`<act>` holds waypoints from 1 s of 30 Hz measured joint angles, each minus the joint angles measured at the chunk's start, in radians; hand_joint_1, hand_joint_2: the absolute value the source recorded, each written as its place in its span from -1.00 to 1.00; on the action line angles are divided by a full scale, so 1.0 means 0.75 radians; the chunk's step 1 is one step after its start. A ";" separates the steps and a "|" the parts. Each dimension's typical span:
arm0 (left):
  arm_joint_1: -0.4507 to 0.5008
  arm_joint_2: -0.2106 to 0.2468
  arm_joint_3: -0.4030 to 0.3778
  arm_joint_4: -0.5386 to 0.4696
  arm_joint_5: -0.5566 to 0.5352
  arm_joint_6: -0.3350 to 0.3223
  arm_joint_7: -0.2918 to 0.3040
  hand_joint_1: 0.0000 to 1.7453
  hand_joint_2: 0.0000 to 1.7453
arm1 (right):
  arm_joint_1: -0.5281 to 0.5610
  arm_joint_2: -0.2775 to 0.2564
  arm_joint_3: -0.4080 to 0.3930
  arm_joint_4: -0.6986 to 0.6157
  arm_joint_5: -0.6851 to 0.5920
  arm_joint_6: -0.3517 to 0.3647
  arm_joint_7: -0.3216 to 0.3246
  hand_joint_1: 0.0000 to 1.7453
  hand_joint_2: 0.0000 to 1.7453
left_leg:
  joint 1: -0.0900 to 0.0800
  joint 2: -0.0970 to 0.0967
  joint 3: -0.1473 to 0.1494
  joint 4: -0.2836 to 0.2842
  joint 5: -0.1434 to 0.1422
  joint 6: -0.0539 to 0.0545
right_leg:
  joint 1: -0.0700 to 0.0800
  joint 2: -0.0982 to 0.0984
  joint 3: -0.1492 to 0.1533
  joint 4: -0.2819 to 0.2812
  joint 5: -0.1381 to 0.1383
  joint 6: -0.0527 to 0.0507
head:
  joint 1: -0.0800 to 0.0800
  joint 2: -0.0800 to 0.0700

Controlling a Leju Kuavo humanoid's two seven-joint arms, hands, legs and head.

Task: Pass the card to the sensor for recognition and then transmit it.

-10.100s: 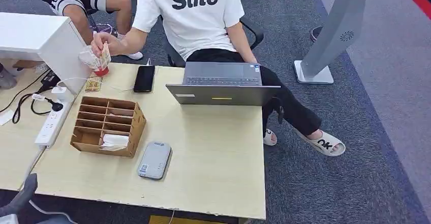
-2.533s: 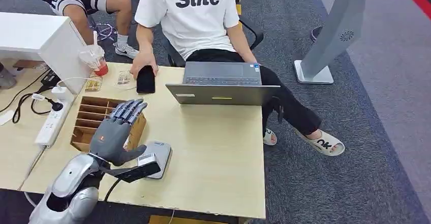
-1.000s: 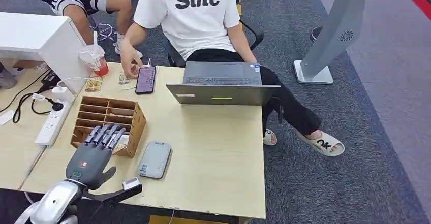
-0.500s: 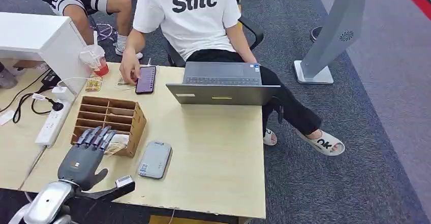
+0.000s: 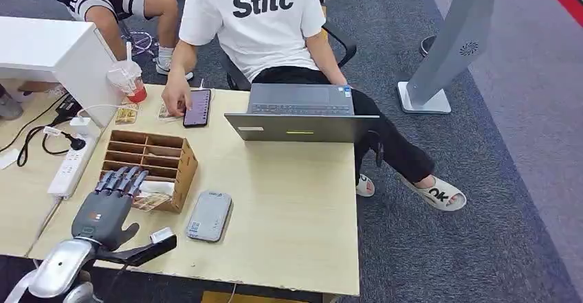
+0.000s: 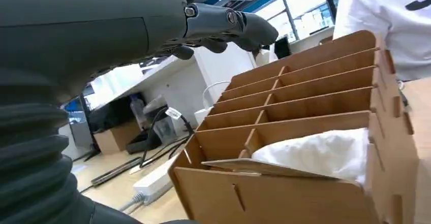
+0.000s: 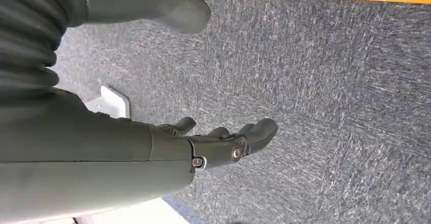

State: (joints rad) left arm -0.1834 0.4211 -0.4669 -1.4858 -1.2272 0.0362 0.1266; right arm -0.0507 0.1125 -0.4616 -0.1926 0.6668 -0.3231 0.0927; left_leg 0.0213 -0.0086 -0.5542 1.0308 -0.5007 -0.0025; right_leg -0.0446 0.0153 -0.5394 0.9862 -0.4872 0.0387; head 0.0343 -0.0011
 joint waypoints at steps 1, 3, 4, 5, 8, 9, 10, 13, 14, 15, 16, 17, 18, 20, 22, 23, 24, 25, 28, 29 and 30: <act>0.000 -0.003 0.006 0.006 0.001 0.001 0.000 -1.00 1.00 | 0.000 0.000 0.000 0.000 0.001 0.001 0.001 -1.00 1.00 | 0.000 0.000 0.000 0.000 0.000 0.000 | 0.000 0.000 0.000 0.000 0.000 0.000 | 0.001 0.000; 0.000 -0.008 0.015 0.019 0.001 0.003 0.000 -1.00 1.00 | 0.000 0.000 -0.001 0.000 0.002 0.002 0.004 -1.00 1.00 | 0.000 0.000 0.000 0.000 0.000 0.000 | 0.000 0.000 0.000 0.000 0.000 0.000 | 0.001 0.000; 0.000 -0.012 0.021 0.025 0.002 0.004 0.001 -1.00 1.00 | 0.000 0.000 -0.001 0.000 0.002 0.002 0.004 -1.00 1.00 | 0.000 0.000 0.000 0.000 0.000 0.000 | 0.000 0.000 0.000 0.000 0.000 0.000 | 0.001 0.000; -0.001 -0.014 0.026 0.031 0.002 0.005 0.001 -1.00 1.00 | 0.000 0.000 0.000 0.000 0.003 0.003 0.004 -1.00 1.00 | 0.000 0.000 0.000 0.000 0.000 0.000 | 0.000 0.000 0.000 0.000 0.000 0.000 | 0.000 0.000; -0.001 -0.020 0.032 0.049 0.004 0.007 0.001 -1.00 1.00 | 0.000 0.000 0.000 0.000 0.008 0.008 0.004 -1.00 1.00 | 0.000 0.000 0.000 0.000 0.000 0.000 | 0.000 0.000 0.000 0.000 0.000 0.000 | 0.001 0.000; -0.001 -0.022 0.034 0.052 0.005 0.007 0.001 -1.00 1.00 | 0.000 0.000 0.000 0.000 0.009 0.008 0.004 -1.00 1.00 | 0.000 0.000 0.000 0.000 0.000 0.000 | 0.000 0.000 0.000 0.000 0.000 0.000 | 0.000 0.000; -0.001 -0.025 0.038 0.056 0.004 0.011 -0.002 -0.98 1.00 | 0.000 0.000 -0.001 0.000 0.012 0.012 0.004 -1.00 1.00 | 0.000 0.000 0.000 0.000 0.000 0.000 | 0.000 0.000 0.000 0.000 0.000 0.000 | 0.001 0.000; -0.001 -0.036 0.048 0.073 -0.011 0.036 -0.013 -0.94 1.00 | 0.000 0.000 0.000 0.000 0.023 0.017 0.004 -1.00 1.00 | 0.000 0.000 0.000 0.000 0.000 0.000 | 0.000 0.000 0.000 0.000 0.000 0.000 | 0.000 0.000; -0.001 -0.040 0.050 0.079 -0.014 0.040 -0.017 -0.92 1.00 | 0.000 0.000 0.000 0.000 0.024 0.017 0.004 -1.00 1.00 | 0.000 0.000 0.000 0.000 0.000 0.000 | 0.000 0.000 0.000 0.000 0.000 0.000 | 0.001 0.000; -0.001 -0.043 0.052 0.084 -0.017 0.044 -0.021 -0.90 1.00 | 0.000 0.000 0.000 0.000 0.026 0.017 0.004 -1.00 1.00 | 0.000 0.000 0.000 0.000 0.000 0.000 | 0.000 0.000 0.000 0.000 0.000 0.000 | 0.000 0.000; -0.001 -0.046 0.052 0.091 -0.020 0.050 -0.029 -0.90 1.00 | 0.000 0.000 -0.001 0.000 0.028 0.016 0.002 -1.00 1.00 | 0.000 0.000 0.000 0.000 0.000 0.000 | 0.000 0.000 0.000 0.000 0.000 0.000 | 0.001 0.000; 0.000 -0.049 0.053 0.096 -0.023 0.055 -0.030 -0.90 1.00 | 0.000 0.000 0.000 0.000 0.033 0.016 -0.006 -1.00 1.00 | 0.000 0.000 0.000 0.000 0.000 0.000 | 0.000 0.000 0.000 0.000 0.000 0.000 | 0.001 0.000; 0.000 -0.052 0.054 0.102 -0.027 0.059 -0.031 -0.86 1.00 | 0.000 0.000 0.000 0.000 0.035 0.016 -0.013 -1.00 1.00 | 0.000 0.000 0.000 0.000 0.000 0.000 | 0.000 0.000 0.000 0.000 0.000 0.000 | 0.001 0.000; 0.000 -0.057 0.055 0.113 -0.033 0.068 -0.032 -0.80 1.00 | 0.000 0.000 -0.001 0.000 0.039 0.016 -0.020 -1.00 1.00 | 0.000 0.000 0.000 0.000 0.000 0.000 | 0.000 0.000 0.000 0.000 0.000 0.000 | 0.001 0.000; 0.000 -0.063 0.056 0.121 -0.035 0.076 -0.034 -0.74 1.00 | 0.000 0.001 0.000 0.000 0.043 0.015 -0.024 -1.00 1.00 | 0.000 0.000 0.000 0.000 0.000 0.000 | 0.000 0.000 0.000 0.000 0.000 0.000 | 0.001 0.000; 0.000 -0.066 0.058 0.126 -0.035 0.079 -0.035 -0.74 1.00 | 0.000 0.001 0.000 0.000 0.045 0.014 -0.025 -1.00 1.00 | 0.000 0.000 0.000 0.000 0.000 0.000 | 0.000 0.000 0.000 0.000 0.000 0.000 | 0.000 0.000; 0.000 -0.069 0.059 0.130 -0.035 0.079 -0.043 -0.76 1.00 | 0.000 0.001 0.000 0.000 0.045 0.013 -0.029 -1.00 1.00 | 0.000 0.000 0.000 0.000 0.000 0.000 | 0.000 0.000 0.000 0.000 0.000 0.000 | 0.001 0.000; 0.000 -0.071 0.060 0.133 -0.035 0.080 -0.047 -0.72 1.00 | 0.000 0.001 0.000 0.000 0.046 0.013 -0.030 -1.00 1.00 | 0.000 0.000 0.000 0.000 0.000 0.000 | 0.000 0.000 0.000 0.000 0.000 0.000 | 0.001 0.000; -0.001 -0.078 0.061 0.143 -0.036 0.084 -0.055 -0.62 1.00 | 0.000 0.001 0.000 0.000 0.047 0.014 -0.033 -1.00 1.00 | 0.000 0.000 0.000 0.000 0.000 0.000 | 0.000 0.000 0.000 0.000 0.000 0.000 | 0.001 0.000; -0.001 -0.080 0.061 0.146 -0.037 0.089 -0.056 -0.62 1.00 | 0.000 0.001 0.000 0.000 0.048 0.014 -0.034 -1.00 1.00 | 0.000 0.000 0.000 0.000 0.000 0.000 | 0.000 0.000 0.000 0.000 0.000 0.000 | 0.001 0.000; -0.001 -0.083 0.063 0.150 -0.037 0.092 -0.057 -0.62 1.00 | 0.000 0.001 0.000 0.000 0.050 0.014 -0.035 -1.00 1.00 | 0.000 0.000 0.000 0.000 0.000 0.000 | 0.000 0.000 0.000 0.000 0.000 0.000 | 0.001 0.000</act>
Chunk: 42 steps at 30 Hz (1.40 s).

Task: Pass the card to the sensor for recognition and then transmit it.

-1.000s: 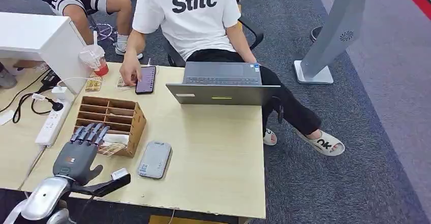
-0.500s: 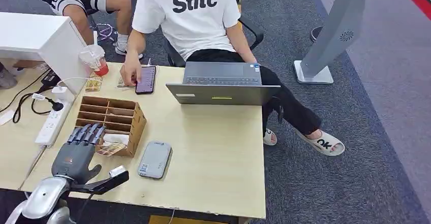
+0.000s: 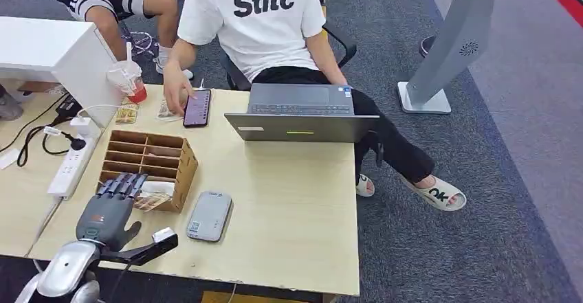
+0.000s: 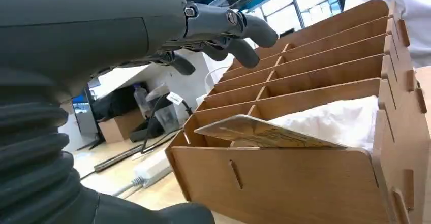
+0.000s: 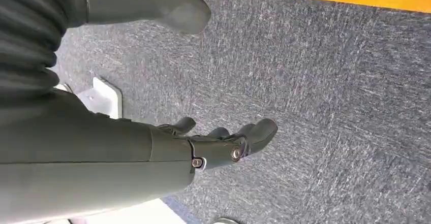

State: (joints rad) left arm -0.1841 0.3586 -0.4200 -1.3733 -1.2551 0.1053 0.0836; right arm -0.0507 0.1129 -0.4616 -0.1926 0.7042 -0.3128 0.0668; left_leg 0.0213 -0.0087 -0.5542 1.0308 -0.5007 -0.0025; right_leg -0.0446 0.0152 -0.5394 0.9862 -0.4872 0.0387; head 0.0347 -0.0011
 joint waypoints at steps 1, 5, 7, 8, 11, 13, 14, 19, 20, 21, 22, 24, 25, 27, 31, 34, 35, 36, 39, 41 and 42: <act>-0.001 -0.003 0.000 0.004 -0.001 0.005 -0.003 -0.58 1.00 | 0.000 0.000 0.000 0.000 0.000 0.000 0.000 -1.00 1.00 | 0.000 0.000 0.000 0.000 0.000 0.000 | 0.000 0.000 0.000 0.000 0.000 0.000 | 0.000 0.000; -0.011 -0.016 0.008 0.017 -0.004 0.012 -0.021 -0.54 1.00 | 0.000 0.000 0.000 0.000 0.009 0.000 -0.003 -1.00 1.00 | 0.000 0.000 0.000 0.000 0.000 0.000 | 0.000 0.000 0.000 0.000 0.000 0.000 | -0.001 0.000; -0.017 -0.022 0.009 0.023 -0.004 0.013 -0.022 -0.50 1.00 | 0.000 0.000 0.000 0.000 0.011 0.000 -0.005 -1.00 1.00 | 0.000 0.000 0.000 0.000 0.000 0.000 | 0.000 0.000 0.000 0.000 0.000 0.000 | -0.001 0.000; -0.020 -0.025 0.009 0.026 -0.005 0.016 -0.024 -0.42 1.00 | 0.000 0.000 0.000 0.000 0.011 0.000 -0.007 -1.00 1.00 | 0.000 0.000 0.000 0.000 0.000 0.000 | 0.000 0.000 0.000 0.000 0.000 0.000 | 0.000 0.000; -0.027 -0.034 0.010 0.036 -0.007 0.025 -0.026 -0.26 1.00 | 0.000 0.000 -0.001 0.000 0.013 0.000 -0.010 -1.00 1.00 | 0.000 0.000 0.000 0.000 0.000 0.000 | 0.000 0.000 0.000 0.000 0.000 0.000 | -0.001 0.000; -0.036 -0.039 0.011 0.042 -0.008 0.029 -0.040 -0.08 1.00 | 0.000 0.000 0.000 0.000 0.014 0.000 -0.011 -1.00 1.00 | 0.000 0.000 0.000 0.000 0.000 0.000 | 0.000 0.000 0.000 0.000 0.000 0.000 | 0.000 0.000; -0.039 -0.040 0.012 0.043 -0.010 0.034 -0.044 0.04 1.00 | 0.000 0.000 0.000 0.000 0.015 0.000 -0.013 -1.00 1.00 | 0.000 0.000 0.000 0.000 0.000 0.000 | 0.000 0.000 0.000 0.000 0.000 0.000 | 0.000 0.000; -0.046 -0.049 0.019 0.052 -0.014 0.048 -0.045 0.82 1.00 | 0.000 0.000 0.000 0.000 0.016 0.000 -0.018 -1.00 1.00 | 0.000 0.000 0.000 0.000 0.000 0.000 | 0.000 0.000 0.000 0.000 0.000 0.000 | 0.000 0.000; -0.047 -0.051 0.020 0.053 -0.015 0.049 -0.045 0.84 1.00 | 0.000 0.000 0.000 0.000 0.016 0.000 -0.018 -1.00 1.00 | 0.000 0.000 0.000 0.000 0.000 0.000 | 0.000 0.000 0.000 0.000 0.000 0.000 | 0.000 0.000; -0.047 -0.052 0.020 0.054 -0.017 0.050 -0.045 0.88 1.00 | -0.001 0.000 0.000 0.000 0.016 0.000 -0.018 -1.00 1.00 | 0.000 0.000 0.000 0.000 0.000 0.000 | 0.000 0.000 0.000 0.000 0.000 0.000 | 0.000 0.000; -0.049 -0.053 0.020 0.054 -0.017 0.051 -0.045 0.94 1.00 | -0.001 0.000 0.000 0.000 0.016 0.000 -0.019 -1.00 1.00 | 0.000 0.000 0.000 0.000 0.000 0.000 | 0.000 0.000 0.000 0.000 0.000 0.000 | 0.000 0.000; -0.056 -0.056 0.021 0.058 -0.017 0.053 -0.045 0.92 1.00 | -0.001 0.000 0.000 0.000 0.018 0.000 -0.020 -1.00 1.00 | 0.000 0.000 0.000 0.000 0.000 0.000 | 0.000 0.000 0.000 0.000 0.000 0.000 | 0.000 0.000; -0.056 -0.057 0.021 0.060 -0.017 0.054 -0.045 0.96 1.00 | -0.001 0.001 0.000 0.000 0.021 0.000 -0.021 -1.00 1.00 | 0.000 0.000 0.000 0.000 0.000 0.000 | 0.000 0.000 0.000 0.000 0.000 0.000 | 0.000 0.000; -0.056 -0.060 0.022 0.064 -0.017 0.057 -0.045 0.98 1.00 | -0.001 0.001 0.000 0.000 0.022 0.001 -0.021 -1.00 1.00 | 0.000 0.000 0.000 0.000 0.000 0.000 | 0.000 0.000 0.000 0.000 0.000 0.000 | 0.000 0.000; -0.057 -0.065 0.030 0.075 -0.018 0.063 -0.045 1.00 1.00 | -0.001 0.001 0.000 0.000 0.024 0.002 -0.021 -1.00 1.00 | 0.000 0.000 0.000 0.000 0.000 0.000 | 0.000 0.000 0.000 0.000 0.000 0.000 | 0.000 0.000; -0.057 -0.065 0.032 0.086 -0.022 0.075 -0.045 1.00 1.00 | -0.001 0.002 0.000 0.000 0.025 0.004 -0.021 -1.00 1.00 | 0.000 0.000 0.000 0.000 0.000 0.000 | 0.000 0.000 0.000 0.000 0.000 0.000 | 0.000 0.000; -0.057 -0.065 0.033 0.090 -0.025 0.080 -0.045 1.00 1.00 | -0.001 0.003 0.000 0.000 0.028 0.004 -0.020 -1.00 1.00 | 0.000 0.000 0.000 0.000 0.000 0.000 | 0.000 0.000 0.000 0.000 0.000 0.000 | -0.001 0.000; -0.058 -0.065 0.035 0.096 -0.034 0.085 -0.045 1.00 1.00 | -0.001 0.004 -0.001 0.000 0.032 0.004 -0.017 -1.00 1.00 | 0.000 0.000 0.000 0.000 0.000 0.000 | 0.000 0.000 0.000 0.000 0.000 0.000 | 0.000 0.000; -0.060 -0.067 0.044 0.108 -0.049 0.101 -0.045 1.00 1.00 | -0.001 0.004 -0.001 0.000 0.039 0.004 -0.013 -1.00 1.00 | 0.000 0.000 0.000 0.000 0.000 0.000 | 0.000 0.000 0.000 0.000 0.000 0.000 | -0.001 0.000; -0.062 -0.071 0.059 0.113 -0.053 0.108 -0.048 1.00 1.00 | -0.001 0.004 -0.003 0.000 0.041 0.004 -0.012 -1.00 1.00 | 0.000 0.000 0.000 0.000 0.000 0.000 | 0.000 0.000 0.000 0.000 0.000 0.000 | 0.000 0.000; -0.063 -0.072 0.067 0.115 -0.053 0.112 -0.048 1.00 1.00 | -0.001 0.004 -0.005 0.000 0.043 0.004 -0.012 -1.00 1.00 | 0.000 0.000 0.000 0.000 0.000 0.000 | 0.000 0.000 0.000 0.000 0.000 0.000 | 0.000 0.000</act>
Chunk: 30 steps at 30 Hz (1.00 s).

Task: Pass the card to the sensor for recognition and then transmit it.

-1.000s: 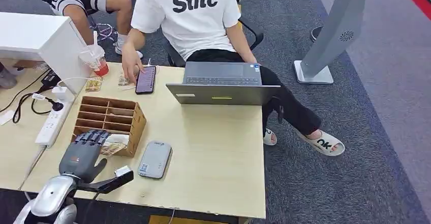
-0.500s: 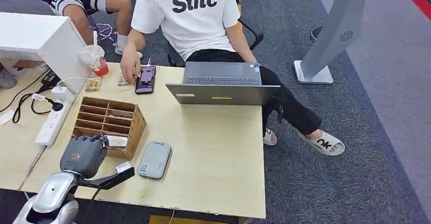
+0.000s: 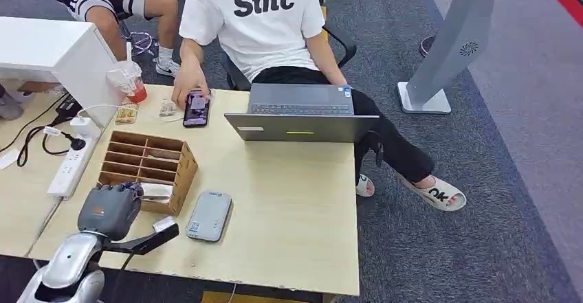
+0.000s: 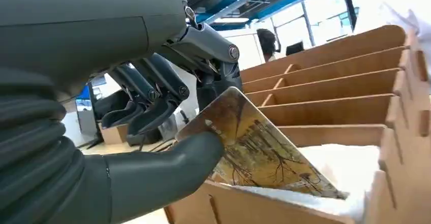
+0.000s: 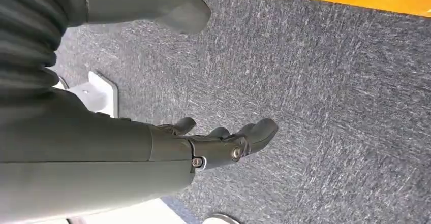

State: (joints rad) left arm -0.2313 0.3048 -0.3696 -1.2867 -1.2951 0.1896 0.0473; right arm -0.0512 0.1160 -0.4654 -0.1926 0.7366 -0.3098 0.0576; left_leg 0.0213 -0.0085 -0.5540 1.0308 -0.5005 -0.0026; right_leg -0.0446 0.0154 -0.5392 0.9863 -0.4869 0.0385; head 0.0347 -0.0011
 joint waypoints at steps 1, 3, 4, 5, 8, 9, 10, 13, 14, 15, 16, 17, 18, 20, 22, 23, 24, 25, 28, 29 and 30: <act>-0.001 -0.001 0.007 0.001 0.000 0.004 0.000 1.00 1.00 | 0.000 0.000 -0.001 0.000 0.002 0.000 0.001 -1.00 1.00 | 0.000 0.000 0.000 0.000 0.000 0.000 | 0.000 0.000 0.000 0.000 0.000 0.000 | 0.000 0.000; -0.003 -0.002 0.022 0.002 -0.001 0.008 -0.004 1.00 1.00 | 0.000 0.000 -0.001 0.000 0.005 0.000 0.000 -1.00 1.00 | 0.000 0.000 0.000 0.000 0.000 0.000 | 0.000 0.000 0.000 0.000 0.000 0.000 | 0.000 0.000; -0.004 -0.003 0.027 0.003 -0.001 0.009 -0.008 1.00 1.00 | 0.000 0.000 -0.002 0.000 0.005 0.000 0.000 -1.00 1.00 | 0.000 0.000 0.000 0.000 0.000 0.000 | 0.000 0.000 0.000 0.000 0.000 0.000 | 0.000 0.000; -0.005 -0.005 0.032 0.003 0.001 0.011 -0.013 1.00 1.00 | 0.000 0.000 -0.002 0.000 0.005 0.000 0.000 -1.00 1.00 | 0.000 0.000 0.000 0.000 0.000 0.000 | 0.000 0.000 0.000 0.000 0.000 0.000 | 0.000 0.000; -0.014 -0.007 0.044 0.002 0.013 0.036 -0.024 1.00 1.00 | 0.000 0.000 -0.004 0.000 0.006 -0.002 -0.001 -1.00 1.00 | 0.000 0.000 0.000 0.000 0.000 0.001 | 0.000 0.000 0.000 0.000 0.000 0.000 | 0.000 0.000; -0.021 -0.006 0.049 -0.003 0.016 0.045 -0.028 1.00 1.00 | 0.000 0.000 -0.007 0.000 0.009 -0.003 -0.002 -1.00 1.00 | 0.000 0.000 0.000 0.000 0.001 0.001 | 0.000 0.000 0.000 0.000 0.000 0.000 | 0.000 0.000; -0.027 -0.005 0.061 -0.020 0.021 0.055 -0.038 1.00 1.00 | 0.000 0.000 -0.013 0.000 0.010 -0.004 -0.004 -1.00 1.00 | 0.000 0.000 0.000 0.000 0.001 0.001 | 0.000 0.000 0.000 0.000 0.000 0.000 | 0.000 0.000; -0.046 0.002 0.094 -0.101 0.057 0.086 -0.055 1.00 1.00 | 0.000 0.000 -0.028 0.000 0.017 -0.007 -0.010 -1.00 1.00 | 0.000 0.000 0.000 0.000 0.001 0.000 | 0.000 0.000 0.000 0.000 0.000 0.000 | 0.000 0.000; -0.050 0.007 0.108 -0.133 0.074 0.090 -0.069 1.00 1.00 | 0.000 0.000 -0.032 0.000 0.019 -0.008 -0.010 -1.00 1.00 | 0.000 0.000 0.000 0.000 0.001 0.000 | 0.000 0.000 0.000 0.000 0.000 0.000 | 0.000 0.000; -0.054 0.013 0.121 -0.168 0.091 0.092 -0.078 1.00 1.00 | 0.000 0.000 -0.036 0.000 0.021 -0.009 -0.010 -1.00 1.00 | 0.000 0.000 0.000 0.000 0.001 0.000 | 0.000 0.000 0.000 0.000 0.000 0.000 | -0.001 0.000; -0.058 0.017 0.137 -0.209 0.109 0.092 -0.089 1.00 1.00 | 0.000 0.000 -0.040 0.000 0.022 -0.010 -0.010 -1.00 1.00 | 0.000 0.000 0.000 0.000 0.001 0.000 | 0.000 0.000 0.000 0.000 0.000 0.000 | 0.000 0.000; -0.062 0.022 0.152 -0.246 0.124 0.092 -0.094 1.00 1.00 | 0.000 0.001 -0.044 0.000 0.023 -0.012 -0.010 -1.00 1.00 | 0.000 0.000 0.000 0.000 0.001 0.000 | 0.000 0.000 0.000 0.000 0.000 0.000 | 0.000 0.000; -0.065 0.025 0.163 -0.279 0.142 0.092 -0.097 1.00 1.00 | 0.000 0.001 -0.048 0.000 0.024 -0.014 -0.010 -1.00 1.00 | 0.000 -0.001 0.000 0.000 0.001 0.000 | 0.000 0.000 0.000 0.000 0.000 0.000 | -0.001 0.000; -0.068 0.032 0.178 -0.330 0.180 0.086 -0.116 1.00 1.00 | 0.000 0.002 -0.059 0.000 0.025 -0.016 -0.009 -1.00 1.00 | 0.000 0.000 0.000 0.000 0.001 0.000 | 0.000 0.000 0.000 0.000 0.000 0.000 | 0.000 0.000; -0.075 0.043 0.192 -0.380 0.224 0.061 -0.118 1.00 1.00 | 0.000 0.002 -0.064 0.000 0.027 -0.016 -0.009 -1.00 1.00 | 0.000 0.000 0.000 0.000 0.001 0.000 | 0.000 0.000 0.000 0.000 0.000 0.000 | 0.000 0.000; -0.086 0.050 0.203 -0.398 0.229 0.049 -0.113 1.00 1.00 | 0.000 0.003 -0.067 0.000 0.029 -0.016 -0.009 -1.00 1.00 | 0.000 0.000 0.000 0.000 0.001 0.000 | 0.000 0.000 0.000 0.000 0.000 0.000 | 0.000 0.000; -0.103 0.058 0.213 -0.405 0.224 0.041 -0.104 1.00 1.00 | 0.000 0.003 -0.070 0.000 0.035 -0.016 -0.009 -1.00 1.00 | 0.000 0.000 0.000 0.000 0.001 0.000 | 0.000 0.000 0.000 0.000 0.000 0.000 | -0.001 0.000; -0.123 0.069 0.227 -0.407 0.212 0.035 -0.096 1.00 1.00 | 0.000 0.003 -0.072 0.000 0.039 -0.016 -0.009 -1.00 1.00 | 0.000 0.000 0.000 0.000 0.002 0.000 | 0.000 0.000 0.000 0.000 0.000 0.000 | 0.001 0.000; -0.181 0.093 0.266 -0.402 0.186 0.024 -0.074 1.00 1.00 | -0.001 0.003 -0.077 0.000 0.053 -0.016 -0.006 -1.00 1.00 | 0.000 -0.001 0.000 0.000 0.003 0.000 | 0.000 0.000 0.000 0.000 0.001 0.000 | 0.000 0.000; -0.201 0.097 0.275 -0.395 0.182 0.023 -0.067 1.00 1.00 | -0.001 0.003 -0.079 0.000 0.056 -0.016 -0.005 -1.00 1.00 | 0.000 -0.001 0.000 0.000 0.003 0.000 | 0.000 0.000 0.000 0.000 0.001 0.000 | 0.000 0.000; -0.218 0.100 0.281 -0.386 0.180 0.022 -0.065 1.00 1.00 | -0.001 0.003 -0.081 0.000 0.061 -0.016 -0.005 -1.00 1.00 | 0.000 -0.001 0.000 0.000 0.003 0.000 | 0.000 0.000 0.000 0.000 0.001 0.000 | 0.000 0.000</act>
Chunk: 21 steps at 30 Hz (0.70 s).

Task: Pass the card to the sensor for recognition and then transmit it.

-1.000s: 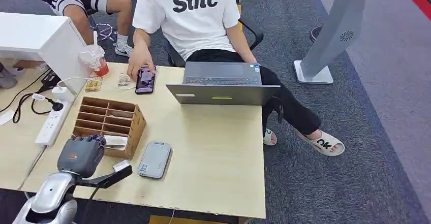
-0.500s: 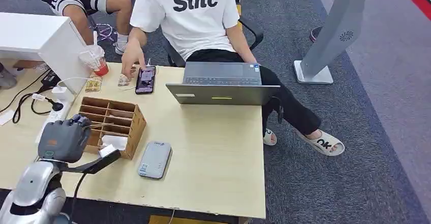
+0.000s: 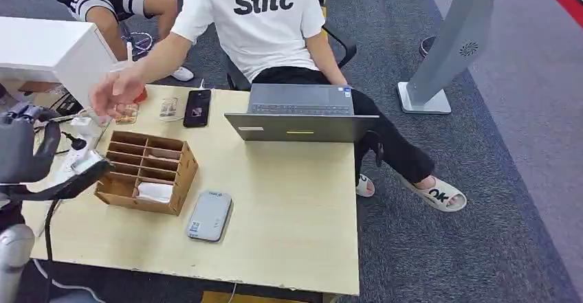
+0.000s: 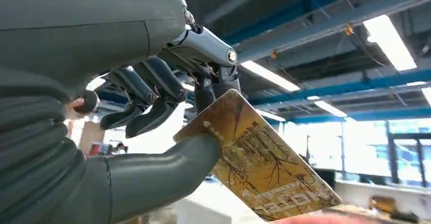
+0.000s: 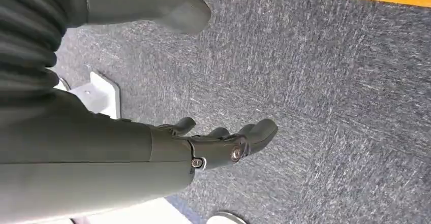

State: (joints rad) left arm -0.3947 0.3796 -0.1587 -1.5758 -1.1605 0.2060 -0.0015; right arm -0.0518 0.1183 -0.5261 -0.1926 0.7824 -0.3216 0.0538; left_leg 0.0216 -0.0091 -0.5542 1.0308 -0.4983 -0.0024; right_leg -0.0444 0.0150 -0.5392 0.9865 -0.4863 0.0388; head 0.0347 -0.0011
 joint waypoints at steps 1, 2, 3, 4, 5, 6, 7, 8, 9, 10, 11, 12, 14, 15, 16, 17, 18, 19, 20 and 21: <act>-0.014 0.000 0.009 0.013 0.000 0.000 0.000 1.00 1.00 | -0.001 0.000 -0.002 0.000 0.003 0.000 0.000 -1.00 1.00 | 0.000 0.000 0.000 0.000 0.000 0.000 | 0.000 0.000 0.000 0.000 0.000 0.000 | 0.000 0.000; -0.024 0.000 0.015 0.023 -0.001 0.000 0.000 1.00 1.00 | -0.001 0.000 -0.004 0.000 0.004 0.001 0.000 -1.00 1.00 | 0.000 0.000 0.000 0.000 0.000 0.000 | 0.000 0.000 0.000 0.000 0.000 0.000 | 0.000 0.000; -0.032 0.000 0.017 0.034 -0.003 0.002 0.000 1.00 1.00 | -0.001 0.000 -0.006 0.000 0.006 0.000 0.000 -1.00 1.00 | 0.000 0.000 0.000 0.000 0.000 0.000 | 0.000 0.000 0.000 0.000 0.000 0.000 | 0.000 0.000; -0.038 -0.002 0.017 0.043 -0.005 0.006 0.000 1.00 1.00 | -0.001 0.000 -0.008 0.000 0.009 0.000 0.000 -1.00 1.00 | 0.000 0.000 0.000 0.000 0.000 0.000 | 0.000 0.000 0.000 0.000 0.000 0.000 | 0.000 0.000; -0.044 -0.005 0.017 0.052 -0.005 0.014 -0.003 1.00 1.00 | -0.001 0.000 -0.009 0.000 0.014 0.000 0.000 -1.00 1.00 | 0.000 0.000 0.000 0.000 0.000 0.000 | 0.000 0.000 0.000 0.000 0.000 0.000 | 0.000 0.000; -0.051 -0.009 0.017 0.060 -0.006 0.022 -0.007 1.00 1.00 | -0.002 0.001 -0.010 0.000 0.016 0.001 0.000 -1.00 1.00 | -0.001 0.000 0.000 0.000 0.000 0.000 | 0.000 0.000 0.000 0.000 0.000 0.000 | 0.000 0.000; -0.057 -0.017 0.017 0.069 -0.009 0.034 -0.010 1.00 1.00 | -0.003 0.001 -0.011 0.000 0.018 0.001 0.000 -1.00 1.00 | -0.001 0.000 0.000 0.000 0.000 0.000 | -0.001 0.000 0.000 0.000 0.000 0.000 | 0.000 0.000; -0.059 -0.024 0.017 0.076 -0.008 0.043 -0.011 1.00 1.00 | -0.004 0.001 -0.011 0.000 0.020 0.001 0.000 -1.00 1.00 | -0.001 0.000 0.000 0.000 0.000 0.000 | -0.001 0.000 0.000 0.000 0.000 0.000 | 0.000 0.000; -0.060 -0.034 0.017 0.081 -0.004 0.051 -0.015 1.00 1.00 | -0.005 0.003 -0.012 0.000 0.023 0.001 0.001 -1.00 1.00 | -0.001 0.000 0.000 0.000 0.000 0.000 | -0.001 0.000 0.000 0.000 0.000 0.000 | 0.000 0.000; -0.060 -0.042 0.017 0.085 0.004 0.062 -0.027 1.00 1.00 | -0.006 0.004 -0.012 0.000 0.026 0.001 0.007 -1.00 1.00 | -0.001 0.000 0.000 0.000 0.000 0.000 | -0.001 0.000 0.000 0.000 0.000 0.000 | 0.000 0.000; -0.060 -0.052 0.017 0.088 0.013 0.071 -0.029 1.00 1.00 | -0.006 0.005 -0.012 0.000 0.028 0.001 0.009 -1.00 1.00 | -0.001 0.000 0.000 0.000 0.000 0.000 | -0.001 0.000 0.000 0.000 0.000 0.000 | 0.000 0.000; -0.060 -0.063 0.017 0.090 0.022 0.079 -0.032 1.00 1.00 | -0.007 0.006 -0.012 0.000 0.031 0.001 0.010 -1.00 1.00 | -0.001 0.000 0.000 0.000 0.000 0.000 | -0.001 0.000 0.000 0.000 0.000 0.000 | 0.000 0.000; -0.060 -0.083 0.016 0.089 0.026 0.093 -0.048 0.64 1.00 | -0.008 0.007 -0.012 0.000 0.032 0.001 0.013 -1.00 1.00 | -0.001 0.000 0.000 0.000 0.000 0.000 | -0.001 0.000 0.000 0.000 0.000 0.000 | 0.000 0.000; -0.060 -0.093 0.016 0.089 0.026 0.097 -0.052 -1.00 1.00 | -0.008 0.008 -0.012 0.000 0.033 0.001 0.017 -1.00 1.00 | -0.001 0.000 0.000 0.000 0.000 0.000 | 0.000 0.000 0.000 0.000 0.000 0.000 | -0.001 0.000; -0.060 -0.100 0.016 0.089 0.025 0.102 -0.052 -1.00 1.00 | -0.008 0.008 -0.012 0.000 0.036 0.001 0.020 -1.00 1.00 | -0.001 0.000 0.000 0.000 0.000 0.000 | 0.000 0.000 0.000 0.000 0.000 0.000 | 0.000 0.000; -0.059 -0.110 0.014 0.085 0.025 0.109 -0.052 -1.00 1.00 | -0.008 0.008 -0.013 0.000 0.037 0.001 0.020 -1.00 1.00 | -0.001 0.000 0.000 0.000 0.000 0.000 | 0.000 0.000 0.000 0.000 0.000 0.000 | 0.000 0.000; -0.059 -0.121 0.012 0.078 0.022 0.120 -0.052 -1.00 1.00 | -0.008 0.008 -0.013 0.000 0.040 0.001 0.022 -1.00 1.00 | -0.001 0.000 0.000 0.000 0.000 0.000 | 0.000 0.000 0.000 0.000 0.000 0.000 | 0.000 0.000; -0.059 -0.130 0.011 0.071 0.015 0.131 -0.052 -1.00 1.00 | -0.009 0.008 -0.013 0.000 0.044 0.001 0.023 -1.00 1.00 | -0.001 0.000 0.000 0.000 0.000 0.000 | 0.000 0.000 0.000 0.000 0.000 0.000 | 0.000 0.000; -0.059 -0.137 0.011 0.063 0.007 0.144 -0.052 -1.00 1.00 | -0.009 0.008 -0.014 0.000 0.046 0.001 0.023 -1.00 1.00 | -0.001 0.000 0.000 0.000 0.000 0.000 | -0.001 0.000 0.000 0.000 0.000 0.000 | -0.001 0.000; -0.059 -0.142 0.009 0.056 0.002 0.154 -0.051 -1.00 1.00 | -0.009 0.009 -0.015 0.000 0.046 0.002 0.023 -1.00 1.00 | -0.001 0.000 0.000 0.000 0.000 0.000 | -0.001 0.000 0.000 0.000 0.000 0.000 | 0.000 0.000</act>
State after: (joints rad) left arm -0.4387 0.2727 -0.1518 -1.5336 -1.1593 0.3212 -0.0401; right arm -0.0584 0.1247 -0.5371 -0.1926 0.8171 -0.3204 0.0710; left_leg 0.0211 -0.0089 -0.5543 1.0308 -0.4981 -0.0023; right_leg -0.0447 0.0152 -0.5393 0.9863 -0.4861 0.0388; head 0.0347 -0.0011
